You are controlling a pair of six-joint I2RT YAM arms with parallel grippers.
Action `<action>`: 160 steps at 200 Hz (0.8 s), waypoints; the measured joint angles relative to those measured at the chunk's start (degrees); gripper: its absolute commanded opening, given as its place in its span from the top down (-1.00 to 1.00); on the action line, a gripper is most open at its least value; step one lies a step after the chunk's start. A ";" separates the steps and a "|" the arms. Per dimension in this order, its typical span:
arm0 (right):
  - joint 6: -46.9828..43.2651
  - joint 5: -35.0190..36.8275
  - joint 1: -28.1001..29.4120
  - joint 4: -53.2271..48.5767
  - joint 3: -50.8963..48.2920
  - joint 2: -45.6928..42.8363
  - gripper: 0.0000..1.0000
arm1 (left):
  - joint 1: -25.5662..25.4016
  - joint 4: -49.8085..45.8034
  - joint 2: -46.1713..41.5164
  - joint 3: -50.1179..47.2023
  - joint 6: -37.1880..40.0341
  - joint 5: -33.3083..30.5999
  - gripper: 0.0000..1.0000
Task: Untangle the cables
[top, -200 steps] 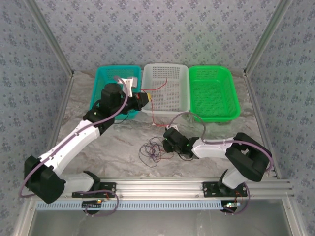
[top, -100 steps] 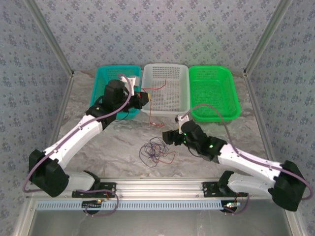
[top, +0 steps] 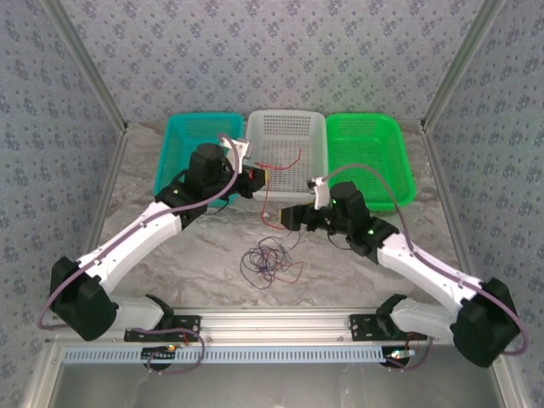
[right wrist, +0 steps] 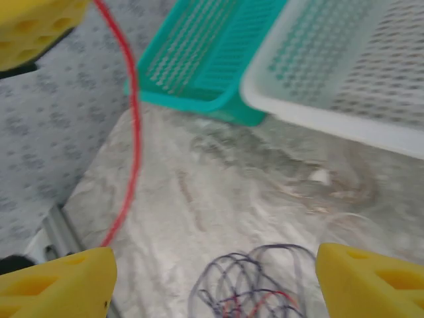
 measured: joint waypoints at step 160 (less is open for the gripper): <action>1.64 -10.67 7.02 7.50 4.87 14.97 0.91 | -0.24 11.17 -3.65 -6.84 -1.73 -1.64 0.94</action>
